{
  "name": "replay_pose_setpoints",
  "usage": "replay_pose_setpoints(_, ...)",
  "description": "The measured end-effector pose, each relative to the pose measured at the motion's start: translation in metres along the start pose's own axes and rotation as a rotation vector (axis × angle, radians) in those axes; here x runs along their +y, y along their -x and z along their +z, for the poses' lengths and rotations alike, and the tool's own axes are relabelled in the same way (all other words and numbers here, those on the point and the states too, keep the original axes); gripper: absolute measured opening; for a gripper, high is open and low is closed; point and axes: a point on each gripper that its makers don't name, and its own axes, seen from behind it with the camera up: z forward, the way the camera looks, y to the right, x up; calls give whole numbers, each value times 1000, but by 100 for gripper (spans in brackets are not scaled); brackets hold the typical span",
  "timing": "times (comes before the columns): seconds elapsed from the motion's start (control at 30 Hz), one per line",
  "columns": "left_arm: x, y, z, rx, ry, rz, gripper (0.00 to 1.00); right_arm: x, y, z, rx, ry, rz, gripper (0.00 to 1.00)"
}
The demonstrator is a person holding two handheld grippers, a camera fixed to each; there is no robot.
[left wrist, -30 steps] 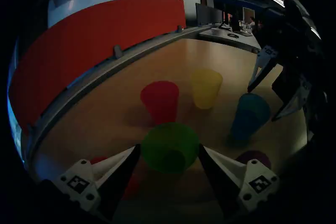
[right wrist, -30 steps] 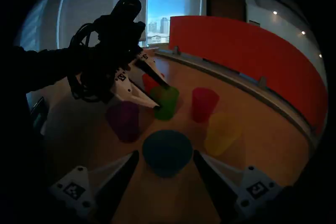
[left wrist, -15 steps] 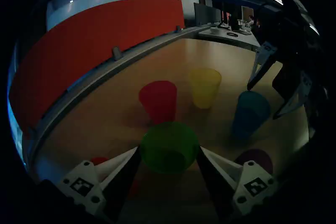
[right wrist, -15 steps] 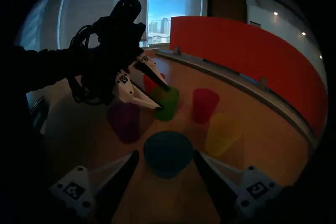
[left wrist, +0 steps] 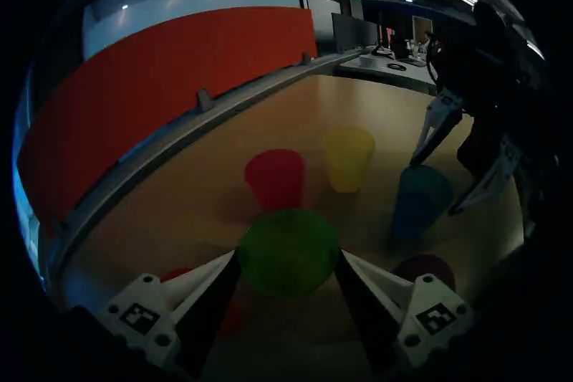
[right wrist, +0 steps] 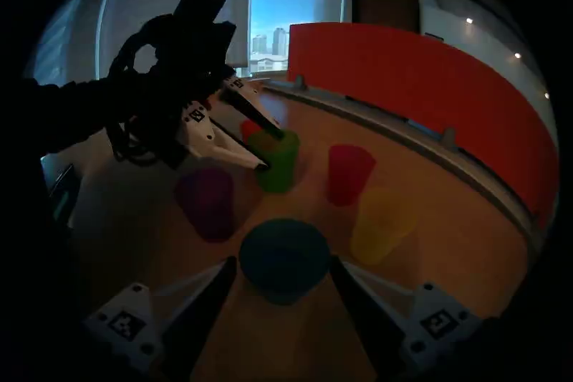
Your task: Pour water
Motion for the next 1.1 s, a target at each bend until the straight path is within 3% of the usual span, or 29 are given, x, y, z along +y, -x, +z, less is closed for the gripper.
replay_pose_setpoints(0.53, -3, -5, -24, 40, -9, -36, 89, 1, 5, 20, -10, -9, 4, 100)
replay_pose_setpoints(0.67, -4, -4, -28, 43, -14, -35, 88, 1, 5, 23, -13, -15, 6, 93)
replay_pose_setpoints(1.1, -4, -3, -35, 61, -19, -55, 89, 0, 1, 22, 3, -16, 19, 91)
